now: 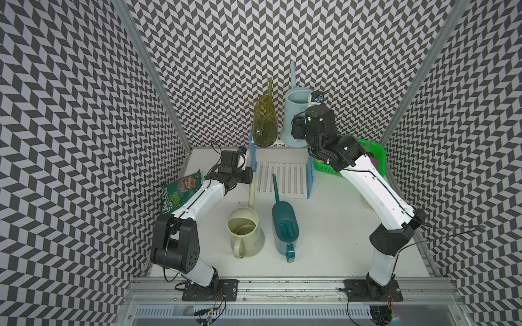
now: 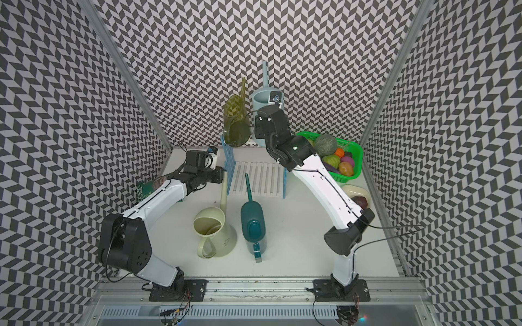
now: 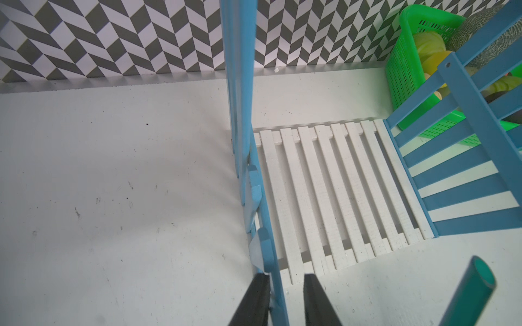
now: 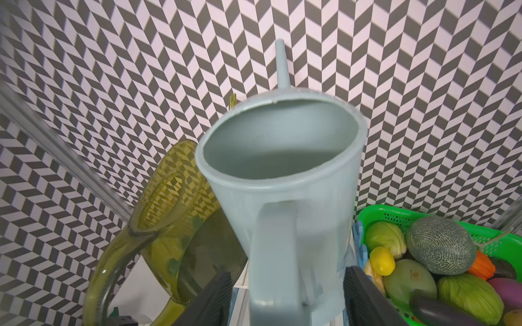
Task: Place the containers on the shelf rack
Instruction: 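Adjust the shelf at the center of the board, then pick up a container from the center of the board.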
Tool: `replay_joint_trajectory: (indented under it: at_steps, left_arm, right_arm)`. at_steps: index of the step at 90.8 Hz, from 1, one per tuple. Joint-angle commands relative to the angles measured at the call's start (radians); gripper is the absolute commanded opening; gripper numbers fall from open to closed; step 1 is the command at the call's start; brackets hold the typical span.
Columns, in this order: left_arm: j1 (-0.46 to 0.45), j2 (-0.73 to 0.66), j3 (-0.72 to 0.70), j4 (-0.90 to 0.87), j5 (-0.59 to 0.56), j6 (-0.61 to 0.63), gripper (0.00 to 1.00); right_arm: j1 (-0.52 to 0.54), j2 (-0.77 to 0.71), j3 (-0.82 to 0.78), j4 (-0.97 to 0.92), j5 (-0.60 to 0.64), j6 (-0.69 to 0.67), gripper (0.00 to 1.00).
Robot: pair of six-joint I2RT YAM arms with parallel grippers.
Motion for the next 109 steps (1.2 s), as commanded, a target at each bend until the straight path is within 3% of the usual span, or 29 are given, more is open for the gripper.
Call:
replay_joint_trajectory:
  at_steps: [1, 18, 57, 76, 97, 109]
  left_arm:
    - [-0.01, -0.048, 0.026, -0.012, -0.001, 0.023, 0.32]
    - [-0.01, -0.079, 0.026, -0.003, -0.038, 0.05, 0.43]
    - [0.06, -0.157, -0.008, -0.006, -0.055, 0.115, 0.56]
    - [0.109, -0.206, -0.033, -0.008, -0.027, 0.156, 0.67]
    - [0.14, -0.232, -0.061, -0.005, 0.001, 0.173, 0.86]
    - [0.147, -0.231, -0.066, -0.011, 0.01, 0.17, 0.91]
  right_arm:
    - [0.007, -0.059, -0.021, 0.075, -0.024, -0.022, 0.68]
    - [0.007, -0.14, -0.123, 0.12, -0.039, -0.041, 0.75]
    - [0.03, -0.492, -0.584, 0.249, -0.174, -0.035, 0.85]
    - [0.186, -0.641, -0.788, 0.109, -0.149, 0.011, 0.9]
    - [0.403, -0.75, -0.986, -0.123, -0.135, 0.216, 1.0]
    - [0.499, -0.795, -1.07, -0.198, -0.216, 0.324, 1.0]
